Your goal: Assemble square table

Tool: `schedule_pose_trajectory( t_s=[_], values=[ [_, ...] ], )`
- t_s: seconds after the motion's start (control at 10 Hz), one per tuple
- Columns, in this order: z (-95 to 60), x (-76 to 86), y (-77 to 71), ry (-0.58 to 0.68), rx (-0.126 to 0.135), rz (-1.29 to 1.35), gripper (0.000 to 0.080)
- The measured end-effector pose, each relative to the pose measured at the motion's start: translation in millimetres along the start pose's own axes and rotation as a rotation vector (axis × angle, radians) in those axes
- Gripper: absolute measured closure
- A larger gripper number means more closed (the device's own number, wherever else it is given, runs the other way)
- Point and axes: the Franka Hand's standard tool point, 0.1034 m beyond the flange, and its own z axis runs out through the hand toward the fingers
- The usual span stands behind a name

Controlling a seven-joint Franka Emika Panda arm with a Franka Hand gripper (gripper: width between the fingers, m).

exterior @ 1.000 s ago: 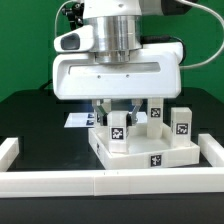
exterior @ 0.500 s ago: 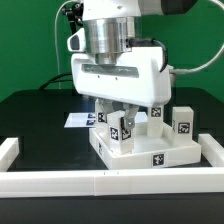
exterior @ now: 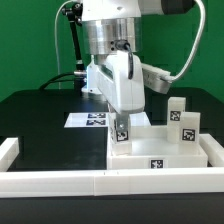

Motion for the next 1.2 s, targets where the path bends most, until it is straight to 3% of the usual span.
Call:
schedule_pose_trajectory(
  t_s=[0.1,0.3,0.4,0.5,1.2],
  values=[
    [0.3,-1.1,0.0,-0.004,0.002,0.020,0.0508],
    [0.3,-1.0,0.0,-0.004,0.002,-0.037,0.0258],
    [0.1,-1.0,-0.2,-0.005,0.003,-0.082,0.0258],
    [0.0,-1.1,-0.2,-0.005,0.003,-0.168,0.0172],
    [2.5,-9.3,2.2,-0.012,0.002,-0.885,0.0151]
  ],
)
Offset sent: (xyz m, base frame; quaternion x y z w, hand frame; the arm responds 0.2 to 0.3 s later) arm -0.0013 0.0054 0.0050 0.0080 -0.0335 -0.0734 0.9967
